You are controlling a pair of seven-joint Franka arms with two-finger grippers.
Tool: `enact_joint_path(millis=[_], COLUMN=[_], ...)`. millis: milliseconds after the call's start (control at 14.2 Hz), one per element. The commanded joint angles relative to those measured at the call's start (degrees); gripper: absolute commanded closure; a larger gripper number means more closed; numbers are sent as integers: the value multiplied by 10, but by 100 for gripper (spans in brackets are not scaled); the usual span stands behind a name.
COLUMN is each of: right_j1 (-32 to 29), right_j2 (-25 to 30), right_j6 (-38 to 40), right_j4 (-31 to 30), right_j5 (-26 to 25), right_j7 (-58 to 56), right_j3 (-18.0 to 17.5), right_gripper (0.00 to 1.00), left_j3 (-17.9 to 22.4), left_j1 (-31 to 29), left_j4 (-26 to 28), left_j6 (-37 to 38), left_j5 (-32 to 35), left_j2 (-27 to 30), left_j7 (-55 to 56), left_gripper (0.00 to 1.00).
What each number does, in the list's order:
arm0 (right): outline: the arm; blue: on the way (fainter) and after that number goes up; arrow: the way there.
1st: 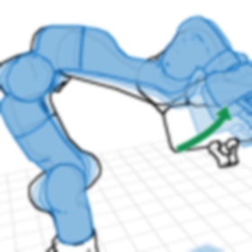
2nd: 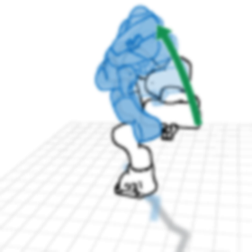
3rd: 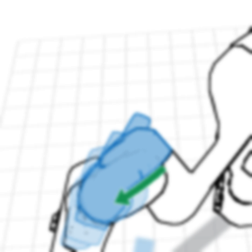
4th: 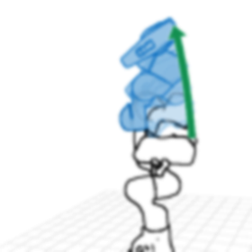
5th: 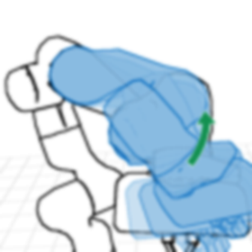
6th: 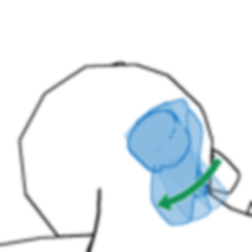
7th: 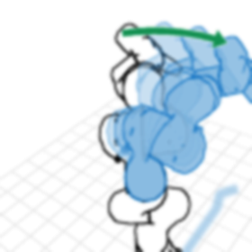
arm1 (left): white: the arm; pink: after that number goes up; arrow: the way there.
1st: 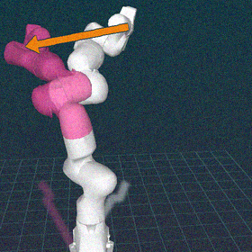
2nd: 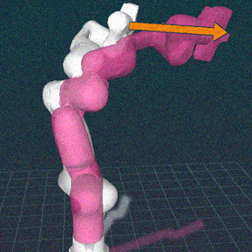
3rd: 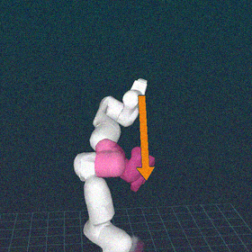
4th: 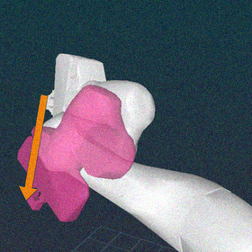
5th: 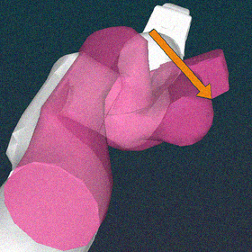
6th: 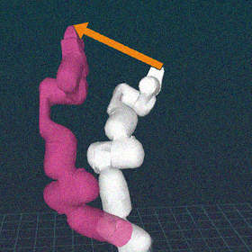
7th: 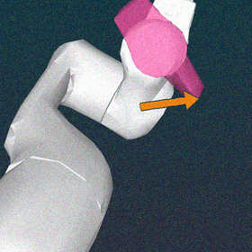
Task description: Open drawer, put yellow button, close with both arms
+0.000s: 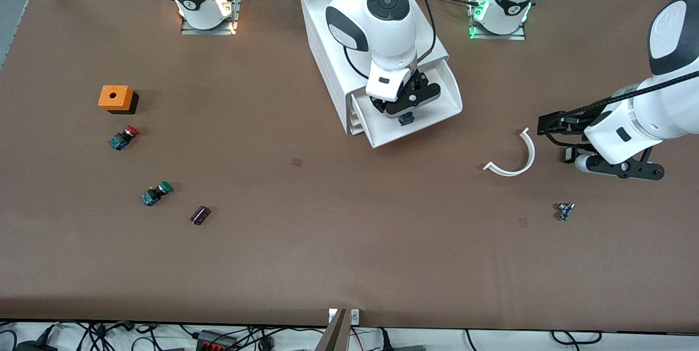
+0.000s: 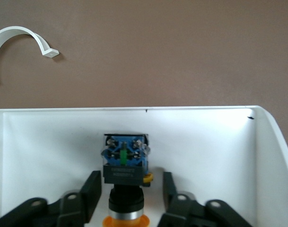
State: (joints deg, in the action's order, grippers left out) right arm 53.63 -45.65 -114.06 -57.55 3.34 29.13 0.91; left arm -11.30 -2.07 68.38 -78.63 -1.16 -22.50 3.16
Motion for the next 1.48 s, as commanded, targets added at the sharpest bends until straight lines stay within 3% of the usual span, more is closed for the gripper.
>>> enact_joint_path(millis=[0, 351, 562, 702, 843, 1054, 1405], right_j1=[4, -38, -98, -136, -190, -279, -385], right_j2=[4, 29, 57, 69, 71, 71, 70], right_j6=[8, 82, 130, 150, 189, 211, 249], right_j4=[10, 40, 39, 37, 35, 35, 21], right_j5=[0, -2, -4, -4, -5, -1, 3], right_j7=[11, 4, 1, -40, -101, -169, -233], right_j3=[10, 26, 37, 62, 63, 63, 62], right_gripper=[0, 0, 0, 0, 0, 0, 0], left_j3=[-6, -7, -12, -30, -36, -81, -137], left_j1=[2, 2, 4, 2, 5, 7, 8], left_j4=[-18, -18, 11, 58, 117, 199, 292], left_j6=[9, 9, -6, -44, -116, -214, -331], left_j5=[17, 16, 13, 10, 10, 9, 11], left_j2=[-10, -8, 6, 23, 41, 59, 61], left_j7=[7, 16, 100, 129, 162, 258, 391], left_gripper=[0, 0, 0, 0, 0, 0, 0])
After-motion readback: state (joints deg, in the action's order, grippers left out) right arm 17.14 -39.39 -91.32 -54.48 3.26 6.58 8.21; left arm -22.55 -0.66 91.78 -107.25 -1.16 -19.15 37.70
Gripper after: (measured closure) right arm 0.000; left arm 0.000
